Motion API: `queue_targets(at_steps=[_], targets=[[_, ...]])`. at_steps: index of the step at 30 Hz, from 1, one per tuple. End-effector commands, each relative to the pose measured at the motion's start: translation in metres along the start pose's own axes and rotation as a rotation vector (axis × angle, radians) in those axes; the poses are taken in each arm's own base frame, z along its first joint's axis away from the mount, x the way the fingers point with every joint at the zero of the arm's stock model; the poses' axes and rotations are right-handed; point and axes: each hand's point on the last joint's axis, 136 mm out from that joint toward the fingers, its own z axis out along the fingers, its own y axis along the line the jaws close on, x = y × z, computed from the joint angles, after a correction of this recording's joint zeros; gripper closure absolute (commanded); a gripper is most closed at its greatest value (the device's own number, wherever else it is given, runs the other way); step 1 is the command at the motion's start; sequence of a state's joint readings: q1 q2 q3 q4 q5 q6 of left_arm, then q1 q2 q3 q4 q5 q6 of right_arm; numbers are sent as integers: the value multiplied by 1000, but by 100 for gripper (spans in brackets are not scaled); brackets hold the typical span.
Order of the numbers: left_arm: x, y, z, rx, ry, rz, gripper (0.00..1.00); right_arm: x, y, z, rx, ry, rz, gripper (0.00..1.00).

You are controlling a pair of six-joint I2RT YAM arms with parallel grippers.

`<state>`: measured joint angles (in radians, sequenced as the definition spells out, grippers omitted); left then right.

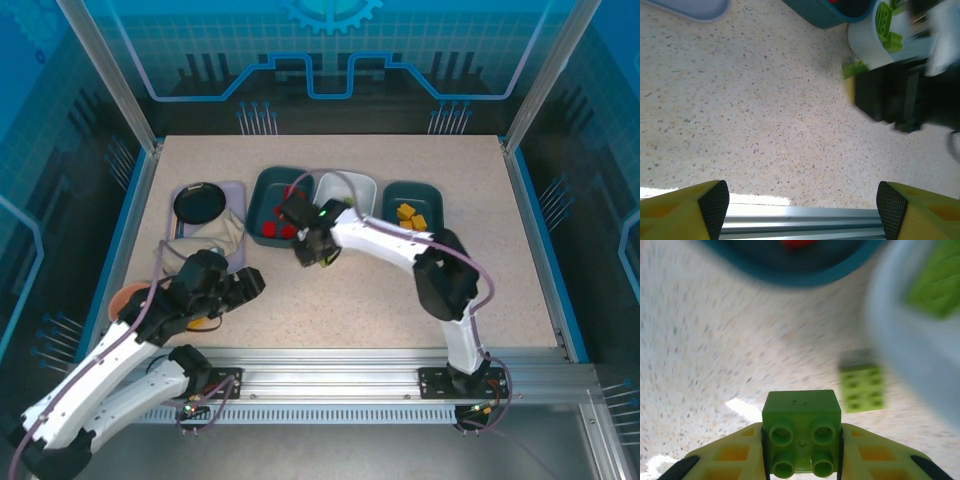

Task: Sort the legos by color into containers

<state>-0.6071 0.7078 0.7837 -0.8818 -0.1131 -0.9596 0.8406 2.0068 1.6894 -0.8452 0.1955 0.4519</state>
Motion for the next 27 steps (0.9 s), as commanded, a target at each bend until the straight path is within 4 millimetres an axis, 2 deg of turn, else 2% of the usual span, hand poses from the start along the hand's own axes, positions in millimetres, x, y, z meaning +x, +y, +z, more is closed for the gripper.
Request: queue_targets(at_steps=[1, 5, 9, 12, 13, 14, 19, 21, 23, 27], targets=[[-12, -40, 3, 103, -5, 66, 19, -33, -39, -21, -33, -65, 162, 69], [-23, -67, 17, 119, 5, 101, 18, -63, -76, -5, -61, -73, 299, 69], [-31, -91, 30, 141, 41, 96, 18, -88, -102, 22, -77, -62, 400, 68], [-36, -108, 36, 173, 62, 80, 17, -108, -111, 41, -103, -71, 412, 68], [-37, -112, 37, 181, 66, 81, 18, -116, -113, 41, -108, -79, 410, 68], [-38, -115, 38, 182, 68, 81, 18, -115, -115, 58, -100, -49, 411, 68], [-38, -114, 39, 172, 74, 80, 17, -123, -127, 79, -89, -15, 452, 62], [-37, -111, 38, 167, 73, 78, 18, -123, -130, 84, -104, -10, 474, 57], [-37, -107, 35, 159, 67, 74, 18, -125, -129, 80, -126, -10, 484, 52], [-38, -102, 29, 151, 54, 73, 18, -133, -123, 51, -145, -67, 437, 44]])
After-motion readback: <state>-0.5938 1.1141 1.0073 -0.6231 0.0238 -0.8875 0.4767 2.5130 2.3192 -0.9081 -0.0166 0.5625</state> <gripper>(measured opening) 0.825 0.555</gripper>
